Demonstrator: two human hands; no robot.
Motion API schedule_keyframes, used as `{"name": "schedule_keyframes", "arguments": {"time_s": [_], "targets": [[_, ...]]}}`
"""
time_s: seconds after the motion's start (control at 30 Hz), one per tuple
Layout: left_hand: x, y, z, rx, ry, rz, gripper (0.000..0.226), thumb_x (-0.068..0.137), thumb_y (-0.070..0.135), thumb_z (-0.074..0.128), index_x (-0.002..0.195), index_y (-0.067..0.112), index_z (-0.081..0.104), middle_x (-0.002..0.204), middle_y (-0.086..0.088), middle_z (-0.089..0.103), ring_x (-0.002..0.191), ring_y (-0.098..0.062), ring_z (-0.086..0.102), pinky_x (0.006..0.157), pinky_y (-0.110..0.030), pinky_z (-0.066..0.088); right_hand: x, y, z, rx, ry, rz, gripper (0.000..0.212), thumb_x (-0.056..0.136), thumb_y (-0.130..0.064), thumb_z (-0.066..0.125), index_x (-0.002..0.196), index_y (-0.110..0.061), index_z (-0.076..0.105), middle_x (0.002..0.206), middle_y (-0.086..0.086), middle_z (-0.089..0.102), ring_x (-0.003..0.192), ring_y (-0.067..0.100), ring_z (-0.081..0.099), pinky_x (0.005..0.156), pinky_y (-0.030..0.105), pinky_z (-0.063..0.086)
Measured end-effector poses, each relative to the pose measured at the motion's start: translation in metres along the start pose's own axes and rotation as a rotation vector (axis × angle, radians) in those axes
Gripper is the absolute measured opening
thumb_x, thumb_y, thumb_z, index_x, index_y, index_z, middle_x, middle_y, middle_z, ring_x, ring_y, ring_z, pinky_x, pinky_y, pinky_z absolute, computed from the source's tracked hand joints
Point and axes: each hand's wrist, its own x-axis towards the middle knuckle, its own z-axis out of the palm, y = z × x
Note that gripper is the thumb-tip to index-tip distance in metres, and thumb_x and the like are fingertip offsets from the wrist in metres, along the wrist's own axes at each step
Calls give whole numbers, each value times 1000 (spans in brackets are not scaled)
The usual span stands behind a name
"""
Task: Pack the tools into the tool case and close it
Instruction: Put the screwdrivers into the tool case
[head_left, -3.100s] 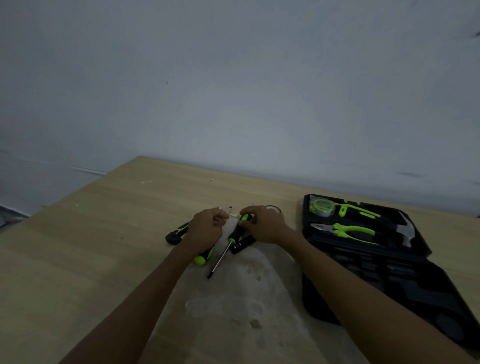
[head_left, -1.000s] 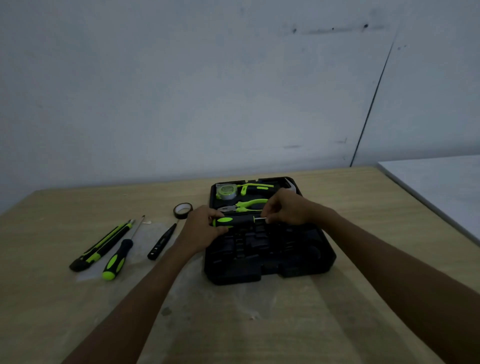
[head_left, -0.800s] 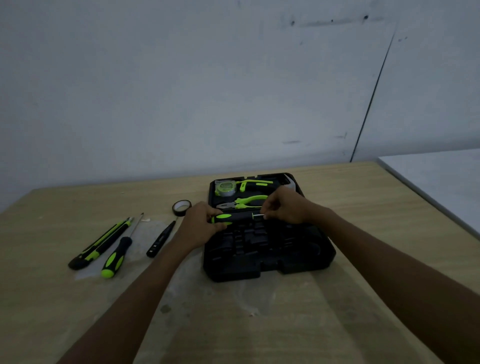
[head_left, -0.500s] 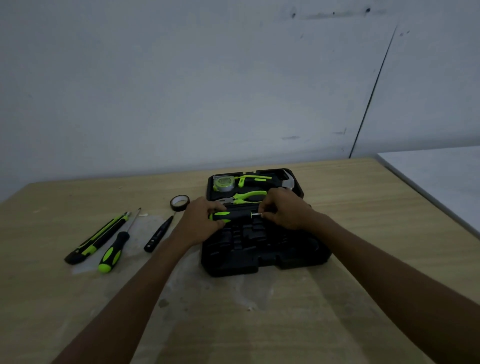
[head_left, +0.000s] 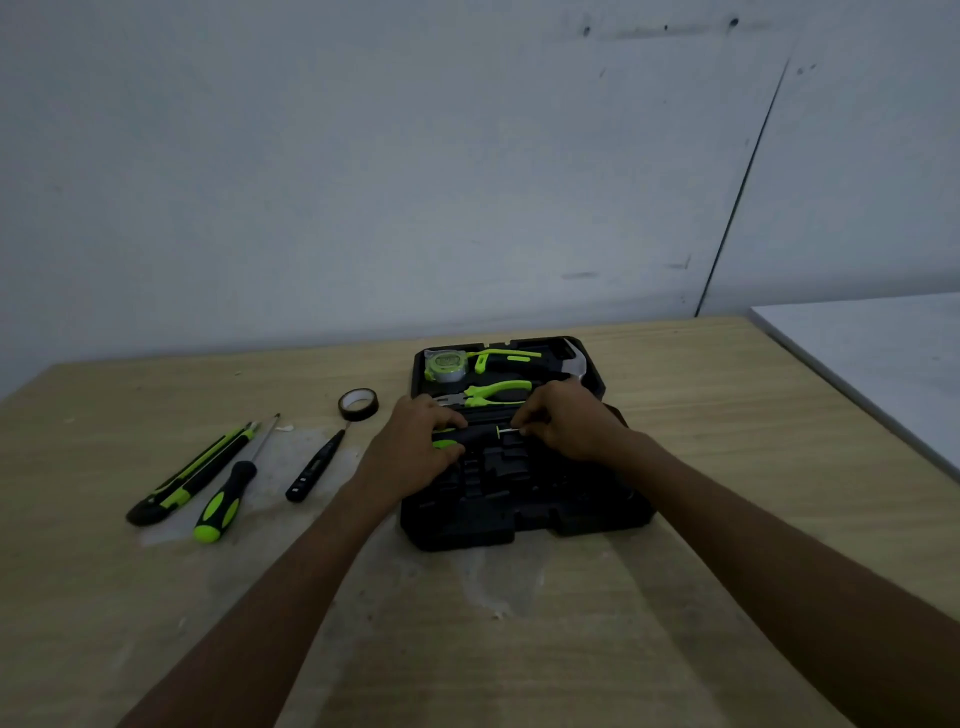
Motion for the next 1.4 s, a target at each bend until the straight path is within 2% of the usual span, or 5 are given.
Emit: {"name": "schedule_keyframes", "arguments": {"time_s": [0.2, 0.43, 0.77, 1.1, 1.4], "targets": [[2, 1, 1, 36, -12, 21, 27, 83, 26, 65, 109, 19, 65, 99, -3, 49, 106, -24, 46, 87, -41, 45, -5, -3, -8, -69, -34, 26, 26, 85, -4, 56, 103, -11, 74, 104, 8, 74, 96, 22, 68, 85, 27, 49], [1, 2, 1, 28, -13, -2, 28, 84, 26, 65, 110, 18, 65, 103, -8, 54, 105, -26, 47, 86, -40, 44, -5, -6, -8, -158, -43, 92, 21, 84, -8, 60, 97, -14, 75, 100, 9, 74, 94, 28, 67, 84, 41, 56], [3, 5, 7, 47, 38, -6, 30, 85, 22, 63, 113, 13, 66, 109, -9, 58, 110, -27, 49, 90, -39, 42, -3, -10, -12, -240, -56, 132, 18, 83, -13, 63, 94, -20, 75, 98, 9, 74, 94, 31, 66, 83, 40, 56], [5, 4, 14, 82, 46, 40, 31, 87, 18, 60, 116, 7, 63, 97, -10, 48, 102, -30, 46, 78, -33, 35, 2, -19, -12, -406, -75, 79, 20, 82, -14, 59, 98, -14, 72, 100, 18, 68, 91, 39, 62, 71, 38, 50], [3, 2, 17, 72, 87, 45, 33, 86, 21, 60, 116, 8, 63, 90, -1, 41, 101, -26, 43, 76, -25, 26, 5, -12, -14, -230, -101, 142, 15, 80, -16, 65, 90, -20, 75, 98, 8, 72, 92, 30, 65, 80, 42, 56]]}}
